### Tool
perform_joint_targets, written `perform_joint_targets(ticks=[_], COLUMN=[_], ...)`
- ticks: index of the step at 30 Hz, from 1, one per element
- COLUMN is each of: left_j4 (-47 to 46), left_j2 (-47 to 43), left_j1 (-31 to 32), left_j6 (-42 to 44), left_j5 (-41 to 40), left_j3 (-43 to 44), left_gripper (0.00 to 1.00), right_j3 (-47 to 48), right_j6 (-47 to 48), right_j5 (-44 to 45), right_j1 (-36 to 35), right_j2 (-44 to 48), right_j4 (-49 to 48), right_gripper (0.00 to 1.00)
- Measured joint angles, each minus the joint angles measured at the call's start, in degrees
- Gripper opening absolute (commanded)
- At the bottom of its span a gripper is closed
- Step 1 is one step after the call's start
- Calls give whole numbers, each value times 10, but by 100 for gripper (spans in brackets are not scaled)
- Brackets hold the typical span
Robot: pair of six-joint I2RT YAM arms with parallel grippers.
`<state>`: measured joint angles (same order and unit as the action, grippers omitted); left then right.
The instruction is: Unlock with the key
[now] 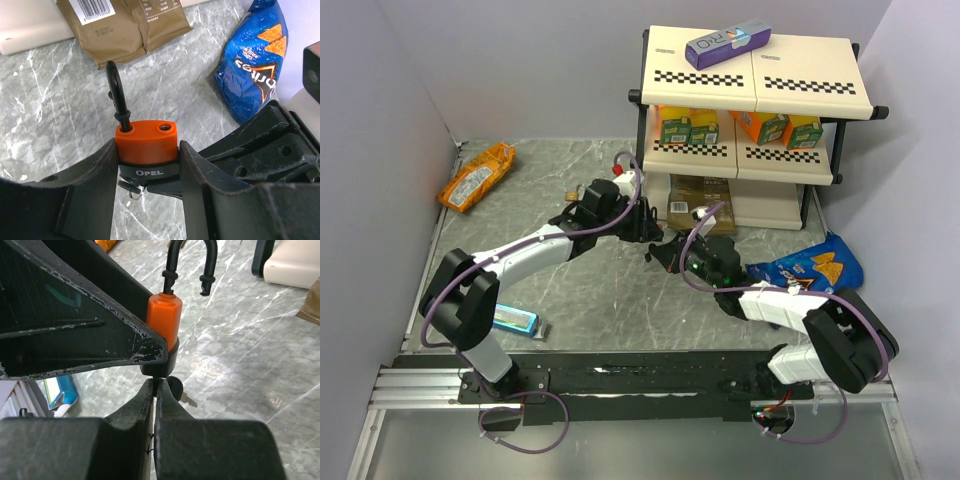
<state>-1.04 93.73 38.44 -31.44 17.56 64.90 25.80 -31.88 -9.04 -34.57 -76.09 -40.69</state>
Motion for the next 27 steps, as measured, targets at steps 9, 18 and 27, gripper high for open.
perform_joint_targets(ticks=[9, 18, 27], left_j4=[-11, -39, -97], left_j2=[10, 8, -53], left_j1=[7, 12, 13], left_j6=[3, 5, 9], left_j5=[-9, -2, 38], left_j3=[6, 6, -28], left_gripper=[1, 1, 1], right_j3=[-3, -12, -19], right_j6=[23, 9, -55], right_j5=[24, -10, -137], right_j1=[0, 27, 77], right_j2=[6, 21, 66], right_j4=[3, -8, -45], right_gripper=[0, 0, 0])
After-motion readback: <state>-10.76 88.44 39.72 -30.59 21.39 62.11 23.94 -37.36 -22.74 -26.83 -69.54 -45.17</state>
